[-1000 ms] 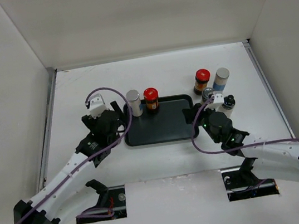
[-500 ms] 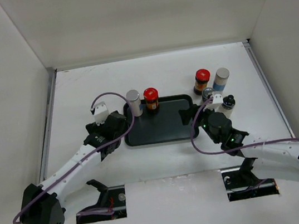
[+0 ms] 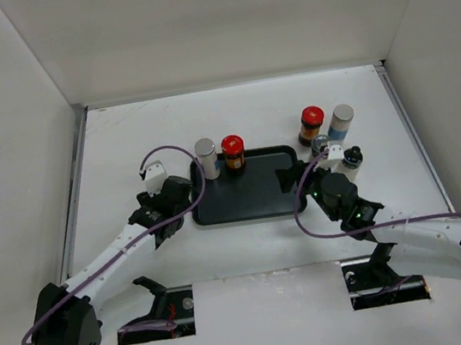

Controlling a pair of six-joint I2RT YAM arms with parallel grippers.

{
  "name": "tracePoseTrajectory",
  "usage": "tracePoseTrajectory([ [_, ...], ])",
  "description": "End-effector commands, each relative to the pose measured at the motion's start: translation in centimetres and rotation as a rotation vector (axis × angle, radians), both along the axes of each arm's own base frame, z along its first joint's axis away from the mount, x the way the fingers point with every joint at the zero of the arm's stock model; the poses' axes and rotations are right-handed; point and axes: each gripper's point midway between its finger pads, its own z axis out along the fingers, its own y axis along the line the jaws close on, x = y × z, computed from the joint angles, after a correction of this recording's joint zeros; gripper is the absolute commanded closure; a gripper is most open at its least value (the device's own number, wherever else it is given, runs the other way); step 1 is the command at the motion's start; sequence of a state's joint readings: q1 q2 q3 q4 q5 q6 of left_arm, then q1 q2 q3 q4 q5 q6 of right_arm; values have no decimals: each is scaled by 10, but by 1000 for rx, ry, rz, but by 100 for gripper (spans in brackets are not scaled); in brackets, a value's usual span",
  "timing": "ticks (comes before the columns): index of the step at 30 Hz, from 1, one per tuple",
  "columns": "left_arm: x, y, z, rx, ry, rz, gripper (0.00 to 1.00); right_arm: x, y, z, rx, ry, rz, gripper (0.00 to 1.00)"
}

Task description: Organize the condiment bottles

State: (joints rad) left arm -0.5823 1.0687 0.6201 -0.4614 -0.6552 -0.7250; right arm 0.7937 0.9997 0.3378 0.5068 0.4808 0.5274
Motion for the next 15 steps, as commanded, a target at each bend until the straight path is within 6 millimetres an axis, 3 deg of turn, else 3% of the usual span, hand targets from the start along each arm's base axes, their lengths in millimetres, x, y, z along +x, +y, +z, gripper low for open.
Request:
tracePoseTrajectory([
  [1,18,2,69,-17,-203,17,64,4,11,35,72,-76,21,17],
  [4,25,-8,121,-42,-321,-29,65,4,12,31,73,-63,23,19],
  [7,29,-35,147,-77,-374,-111,65,4,13,33,68,-67,30,22],
  [9,31,-74,145,-119,-387,-201,65,4,12,34,64,-71,26,32],
  [11,34,-102,133,-132,-369,-261,65,4,12,32,59,-65,31,53],
  [13,37,-123,119,-138,-351,-304,65,3,12,33,54,-60,35,69],
  [15,40,-137,108,-149,-339,-331,65,3,11,37,53,-62,29,76],
])
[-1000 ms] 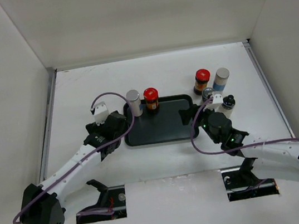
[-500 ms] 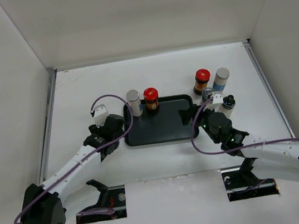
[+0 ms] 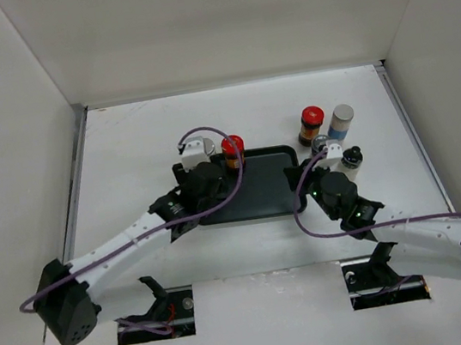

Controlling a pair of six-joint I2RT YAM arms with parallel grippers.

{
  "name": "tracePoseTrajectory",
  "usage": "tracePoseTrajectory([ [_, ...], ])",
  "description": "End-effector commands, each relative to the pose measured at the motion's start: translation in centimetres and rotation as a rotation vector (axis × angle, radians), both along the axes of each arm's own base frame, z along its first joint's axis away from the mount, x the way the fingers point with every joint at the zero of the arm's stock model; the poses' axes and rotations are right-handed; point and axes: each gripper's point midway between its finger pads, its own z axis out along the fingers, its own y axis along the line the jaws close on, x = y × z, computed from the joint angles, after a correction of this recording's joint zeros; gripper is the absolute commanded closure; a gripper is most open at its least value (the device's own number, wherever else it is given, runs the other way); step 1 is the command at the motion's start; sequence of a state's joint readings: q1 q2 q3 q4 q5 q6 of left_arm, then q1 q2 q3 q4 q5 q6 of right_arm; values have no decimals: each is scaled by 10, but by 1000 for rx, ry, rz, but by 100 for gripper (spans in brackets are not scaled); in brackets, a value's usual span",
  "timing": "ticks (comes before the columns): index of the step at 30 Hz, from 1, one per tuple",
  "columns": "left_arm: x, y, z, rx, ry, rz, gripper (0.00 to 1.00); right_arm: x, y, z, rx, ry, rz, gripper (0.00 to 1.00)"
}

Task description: Organize the condiment bottles

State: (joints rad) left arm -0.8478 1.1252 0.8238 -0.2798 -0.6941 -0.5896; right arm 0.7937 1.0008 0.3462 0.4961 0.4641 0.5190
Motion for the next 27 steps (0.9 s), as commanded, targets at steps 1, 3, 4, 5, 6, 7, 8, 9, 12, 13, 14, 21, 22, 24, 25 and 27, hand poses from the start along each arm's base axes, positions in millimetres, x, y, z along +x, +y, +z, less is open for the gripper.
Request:
tracePoseTrajectory([
  [1,16,-30,10,-76,-67,-41,65,3,8,39,64,-67,12,78],
  [3,18,-35,0,-69,-50,-55,65,2,6,43,64,-68,11,79],
  [4,18,-35,-5,-62,-44,-55,65,3,6,43,63,-67,9,79],
  [5,18,-34,-11,-49,-34,-56,65,3,5,43,58,-65,8,78],
  [6,17,-33,-17,-42,-26,-55,64,3,5,43,51,-60,8,78],
  [7,17,-33,-22,-35,-18,-56,64,3,5,44,49,-58,5,77],
  [8,16,-32,-27,-25,-11,-57,64,4,5,45,48,-58,0,75],
  [9,14,-31,-34,-10,-1,-56,64,5,5,46,48,-58,-3,73],
  [12,12,-25,-50,19,25,-52,63,9,4,47,39,-62,-14,62],
  [13,10,-23,-55,26,33,-52,63,10,4,47,35,-60,-17,59],
  [14,10,-22,-58,26,36,-51,62,11,4,49,34,-62,-21,53],
  [21,4,-11,-70,39,37,-37,39,37,-15,78,-8,-91,-122,28],
  [22,5,-10,-67,26,24,-34,33,43,-15,81,-20,-87,-129,27],
  [24,5,-9,-58,1,-2,-34,20,53,-19,85,-54,-80,-152,25],
  [25,4,-8,-53,-15,-18,-35,14,58,-24,88,-70,-79,-173,24],
  [27,5,-10,-39,-54,-62,-45,7,67,-34,92,-103,-77,-205,22],
])
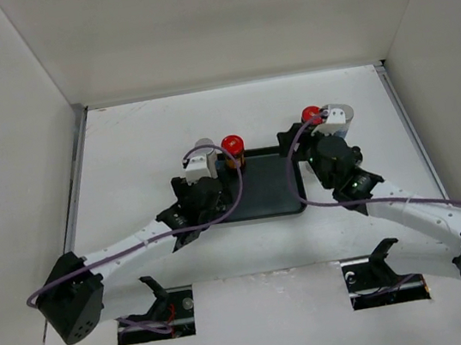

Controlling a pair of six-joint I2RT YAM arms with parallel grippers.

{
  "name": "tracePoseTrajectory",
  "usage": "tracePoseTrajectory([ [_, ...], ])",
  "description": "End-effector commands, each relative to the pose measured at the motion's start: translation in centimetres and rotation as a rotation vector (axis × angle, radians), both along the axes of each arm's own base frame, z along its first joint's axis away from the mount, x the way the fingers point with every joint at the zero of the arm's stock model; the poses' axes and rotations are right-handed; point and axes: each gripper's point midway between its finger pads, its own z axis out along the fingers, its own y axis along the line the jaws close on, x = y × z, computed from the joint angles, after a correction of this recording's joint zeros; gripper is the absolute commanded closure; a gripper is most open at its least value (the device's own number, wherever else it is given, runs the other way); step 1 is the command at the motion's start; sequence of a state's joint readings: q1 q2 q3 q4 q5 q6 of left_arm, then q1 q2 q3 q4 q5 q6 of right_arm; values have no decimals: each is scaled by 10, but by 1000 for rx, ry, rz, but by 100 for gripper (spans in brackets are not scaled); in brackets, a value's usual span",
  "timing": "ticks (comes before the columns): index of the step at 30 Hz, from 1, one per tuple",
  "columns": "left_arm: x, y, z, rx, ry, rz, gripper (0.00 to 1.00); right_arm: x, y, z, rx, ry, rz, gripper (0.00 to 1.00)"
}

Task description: Organize the condiment bottles

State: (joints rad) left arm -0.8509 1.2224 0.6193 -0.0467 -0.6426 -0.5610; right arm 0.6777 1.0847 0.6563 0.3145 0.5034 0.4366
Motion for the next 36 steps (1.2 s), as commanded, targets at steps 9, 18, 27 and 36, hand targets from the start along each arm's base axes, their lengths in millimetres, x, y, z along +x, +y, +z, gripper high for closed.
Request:
tracePoseTrajectory([
  [9,30,19,140,-370,-459,71,3,74,-59,10,-203,70,-235,9],
  [18,30,72,131,-438,-574,178,4,95,-93,-12,-313,221,-310,14],
  [27,33,69,105,-449,-534,173,4,109,-98,-38,-328,308,-300,12],
  [36,34,73,105,-455,-543,182,4,125,-102,-62,-325,349,-299,11],
])
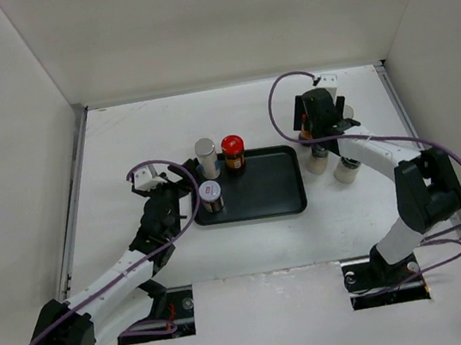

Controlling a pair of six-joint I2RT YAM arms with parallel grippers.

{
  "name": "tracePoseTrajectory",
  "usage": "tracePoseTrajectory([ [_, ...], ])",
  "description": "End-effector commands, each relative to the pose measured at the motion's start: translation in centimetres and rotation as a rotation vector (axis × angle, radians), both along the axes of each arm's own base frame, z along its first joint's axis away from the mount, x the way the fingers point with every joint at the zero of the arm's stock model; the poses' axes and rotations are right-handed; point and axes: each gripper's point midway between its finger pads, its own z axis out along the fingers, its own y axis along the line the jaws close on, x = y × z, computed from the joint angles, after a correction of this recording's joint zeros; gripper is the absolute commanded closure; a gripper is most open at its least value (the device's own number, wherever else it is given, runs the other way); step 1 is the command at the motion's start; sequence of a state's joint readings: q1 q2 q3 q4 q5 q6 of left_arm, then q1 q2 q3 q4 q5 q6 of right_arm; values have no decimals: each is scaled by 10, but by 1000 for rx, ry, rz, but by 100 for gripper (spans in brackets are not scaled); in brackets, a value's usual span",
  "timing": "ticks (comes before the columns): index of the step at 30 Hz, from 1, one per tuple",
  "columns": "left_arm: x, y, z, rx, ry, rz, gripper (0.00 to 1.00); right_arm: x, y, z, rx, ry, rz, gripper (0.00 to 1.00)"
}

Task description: Organize the condiment bottles

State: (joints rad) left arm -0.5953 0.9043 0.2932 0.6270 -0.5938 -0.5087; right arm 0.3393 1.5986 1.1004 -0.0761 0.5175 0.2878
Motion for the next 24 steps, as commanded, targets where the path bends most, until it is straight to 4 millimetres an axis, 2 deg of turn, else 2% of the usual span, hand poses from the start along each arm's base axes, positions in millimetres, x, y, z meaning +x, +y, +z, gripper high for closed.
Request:
tracePoseTrajectory([
  [1,2,-1,13,-45,-51,-4,4,18,4,19,45,-63,5,11],
  [7,4,-1,11,-41,-46,-4,4,36,7,14,74,-88,18,14],
  [12,4,4,11,-38,-53,4,4,48,9,17,83,-114,18,33],
  [14,4,6,11,-39,-54,10,4,50,11,33,91,-165,19,38],
  [17,6,7,5,-34,-41,14,4,52,10,77,117,-302,23,41],
  [20,6,7,5,-38,-45,16,4,42,26,118,122,-400,67,42],
  [22,7,9,4,-39,-48,20,4,32,40,134,131,-427,104,42],
  [24,7,8,2,-37,-43,19,4,22,54,136,149,-432,139,42],
])
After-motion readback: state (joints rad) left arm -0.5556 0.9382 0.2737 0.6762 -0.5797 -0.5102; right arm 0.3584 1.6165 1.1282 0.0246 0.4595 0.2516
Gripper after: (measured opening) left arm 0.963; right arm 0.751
